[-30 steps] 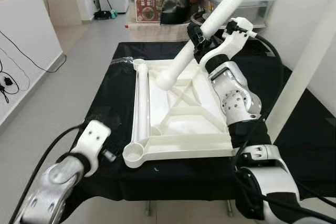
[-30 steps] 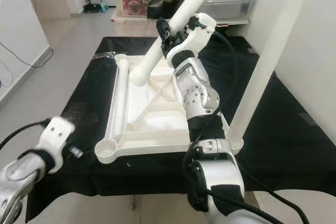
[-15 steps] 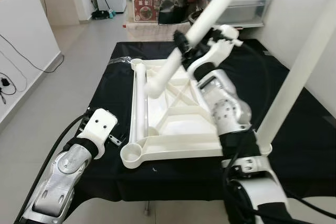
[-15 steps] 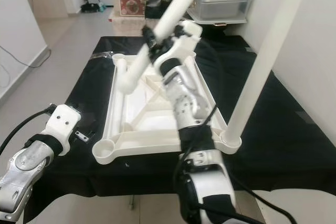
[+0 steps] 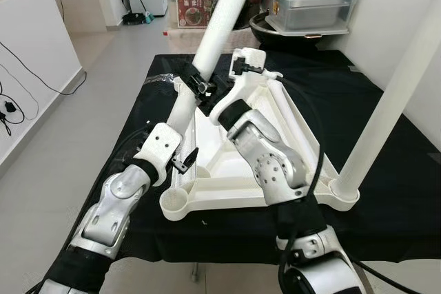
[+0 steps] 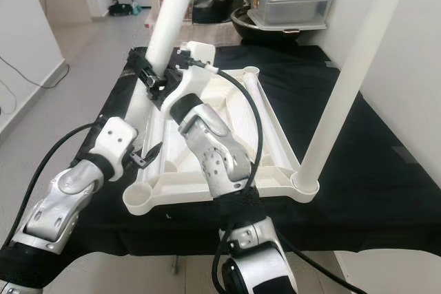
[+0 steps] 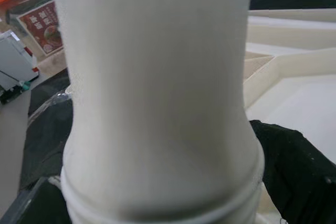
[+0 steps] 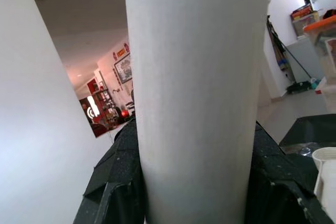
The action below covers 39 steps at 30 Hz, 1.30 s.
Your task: Building children table
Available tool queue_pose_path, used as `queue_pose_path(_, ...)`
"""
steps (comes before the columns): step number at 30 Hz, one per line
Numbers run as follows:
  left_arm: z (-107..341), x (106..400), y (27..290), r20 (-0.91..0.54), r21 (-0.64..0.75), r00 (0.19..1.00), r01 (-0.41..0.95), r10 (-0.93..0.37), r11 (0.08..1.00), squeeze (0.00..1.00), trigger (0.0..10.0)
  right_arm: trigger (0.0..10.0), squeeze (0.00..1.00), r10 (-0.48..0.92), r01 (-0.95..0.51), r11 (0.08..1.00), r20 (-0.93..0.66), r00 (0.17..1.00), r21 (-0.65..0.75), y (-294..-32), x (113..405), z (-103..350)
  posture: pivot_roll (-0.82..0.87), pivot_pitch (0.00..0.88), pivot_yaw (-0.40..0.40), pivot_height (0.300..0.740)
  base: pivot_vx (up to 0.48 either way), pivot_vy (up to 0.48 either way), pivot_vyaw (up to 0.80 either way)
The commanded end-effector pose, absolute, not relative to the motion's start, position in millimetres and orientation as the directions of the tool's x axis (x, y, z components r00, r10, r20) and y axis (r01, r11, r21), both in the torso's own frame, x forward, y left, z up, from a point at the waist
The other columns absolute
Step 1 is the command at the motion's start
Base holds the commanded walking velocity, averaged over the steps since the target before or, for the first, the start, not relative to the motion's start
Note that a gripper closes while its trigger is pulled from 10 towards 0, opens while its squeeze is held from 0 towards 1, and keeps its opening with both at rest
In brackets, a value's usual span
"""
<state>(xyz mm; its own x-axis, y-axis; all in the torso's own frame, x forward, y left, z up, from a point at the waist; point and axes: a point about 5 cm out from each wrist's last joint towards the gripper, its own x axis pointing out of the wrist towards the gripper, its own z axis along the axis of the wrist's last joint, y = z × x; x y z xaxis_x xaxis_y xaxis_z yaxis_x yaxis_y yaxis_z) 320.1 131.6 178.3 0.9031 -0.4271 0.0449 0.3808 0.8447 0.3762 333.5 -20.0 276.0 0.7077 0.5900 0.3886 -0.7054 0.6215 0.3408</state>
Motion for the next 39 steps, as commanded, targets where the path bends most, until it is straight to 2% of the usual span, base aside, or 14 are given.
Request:
queue_pose_path(1, 177.5, 322.7, 125.3, 0.049, 0.368, 0.898, 0.39, -0.437, 0.844, 0.0, 10.0, 0.0, 0.0, 0.647, -0.76, 0.559, 0.399, 0.65, 0.332, -5.2, 322.6, 278.2, 0.07, 0.0, 0.023, 0.74, 0.0, 0.0, 0.0)
queue_pose_path(3, 176.8, 323.8, 125.5, 0.052, 0.368, 0.901, 0.384, -0.431, 0.847, 0.0, 10.0, 0.0, 0.0, 0.648, -0.76, 0.559, 0.397, 0.65, 0.332, -5.2, 321.3, 277.3, 0.07, 0.0, 0.023, 0.74, 0.0, 0.0, 0.0)
queue_pose_path(4, 176.3, 324.5, 126.6, 0.056, 0.356, 0.905, 0.375, -0.421, 0.856, 0.0, 0.8, 0.0, 0.0, 0.651, -0.762, 0.558, 0.396, 0.648, 0.33, -5.3, 320.0, 276.5, 0.07, 0.0, 0.023, 0.74, 0.0, 0.0, 0.0)
queue_pose_path(6, 176.5, 324.5, 128.1, 0.068, 0.34, 0.905, 0.375, -0.42, 0.862, 0.0, 0.0, 0.0, 0.0, 0.658, -0.766, 0.555, 0.393, 0.643, 0.324, -5.1, 317.8, 275.3, 0.07, 0.0, 0.021, 0.74, 0.0, 0.0, 0.0)
queue_pose_path(15, 176.7, 322.2, 130.8, 0.07, 0.348, 0.899, 0.383, -0.431, 0.856, 0.0, 0.0, 0.0, 0.0, 0.681, -0.781, 0.549, 0.382, 0.625, 0.298, -4.5, 317.4, 273.2, 0.08, 0.0, 0.013, 0.74, 0.0, 0.0, 0.0)
queue_pose_path(16, 177.4, 319.4, 129.7, 0.062, 0.362, 0.886, 0.408, -0.459, 0.838, 0.0, 0.0, 10.0, 0.0, 0.699, -0.792, 0.544, 0.373, 0.611, 0.278, -4.1, 317.0, 272.5, 0.08, 0.0, 0.012, 0.74, 0.0, 0.0, 0.0)
queue_pose_path(18, 177.8, 317.3, 128.9, 0.056, 0.372, 0.877, 0.426, -0.478, 0.825, 0.0, 0.0, 10.0, 0.0, 0.711, -0.799, 0.539, 0.366, 0.601, 0.265, -4.0, 316.7, 272.0, 0.08, 0.0, 0.012, 0.74, 0.0, 0.0, 0.0)
queue_pose_path(19, 178.7, 313.6, 127.7, 0.054, 0.376, 0.863, 0.449, -0.502, 0.811, 0.0, 4.9, 10.0, 0.0, 0.719, -0.809, 0.526, 0.371, 0.587, 0.262, -5.5, 316.6, 271.5, 0.09, 0.0, 0.011, 0.74, 0.0, 0.0, 0.0)
queue_pose_path(22, 179.3, 311.1, 127.0, 0.053, 0.377, 0.854, 0.463, -0.517, 0.802, 0.0, 4.9, 10.0, 0.0, 0.724, -0.816, 0.516, 0.377, 0.578, 0.261, -6.7, 316.5, 271.1, 0.09, 0.0, 0.011, 0.74, 0.0, 0.0, 0.0)
queue_pose_path(23, 184.3, 295.1, 125.5, 0.041, 0.374, 0.798, 0.545, -0.601, 0.75, 0.0, 10.0, 10.0, 1.0, 0.75, -0.846, 0.485, 0.392, 0.533, 0.222, -13.2, 318.3, 271.0, 0.1, 0.0, 0.005, 0.74, 0.0, 0.0, 0.0)
queue_pose_path(26, 186.7, 283.4, 124.3, 0.026, 0.364, 0.747, 0.612, -0.664, 0.703, 0.0, 10.0, 10.0, 1.0, 0.784, -0.879, 0.439, 0.398, 0.476, 0.185, -16.4, 316.7, 271.4, 0.1, 0.0, 0.004, 0.74, 0.0, 0.0, 0.0)
queue_pose_path(27, 186.9, 281.9, 124.2, 0.023, 0.361, 0.739, 0.621, -0.673, 0.695, 0.0, 10.0, 10.0, 0.0, 0.791, -0.886, 0.428, 0.399, 0.464, 0.18, -16.7, 316.0, 271.5, 0.1, 0.0, 0.004, 0.74, 0.0, 0.0, 0.0)
queue_pose_path(33, 187.7, 255.0, 128.6, -0.042, 0.346, 0.624, 0.741, -0.78, 0.575, 0.0, 10.0, 10.0, 0.0, 0.88, -0.967, 0.24, 0.402, 0.253, 0.083, -23.1, 303.2, 270.4, 0.12, 0.0, -0.009, 0.74, 0.0, 0.0, 0.0)
queue_pose_path(39, 178.7, 245.8, 136.8, -0.104, 0.338, 0.605, 0.768, -0.789, 0.544, 0.0, 10.0, 10.0, 0.0, 0.893, -0.984, 0.162, 0.414, 0.178, 0.073, -26.5, 298.6, 271.0, 0.12, 0.0, -0.006, 0.74, 0.0, 0.0, 0.0)
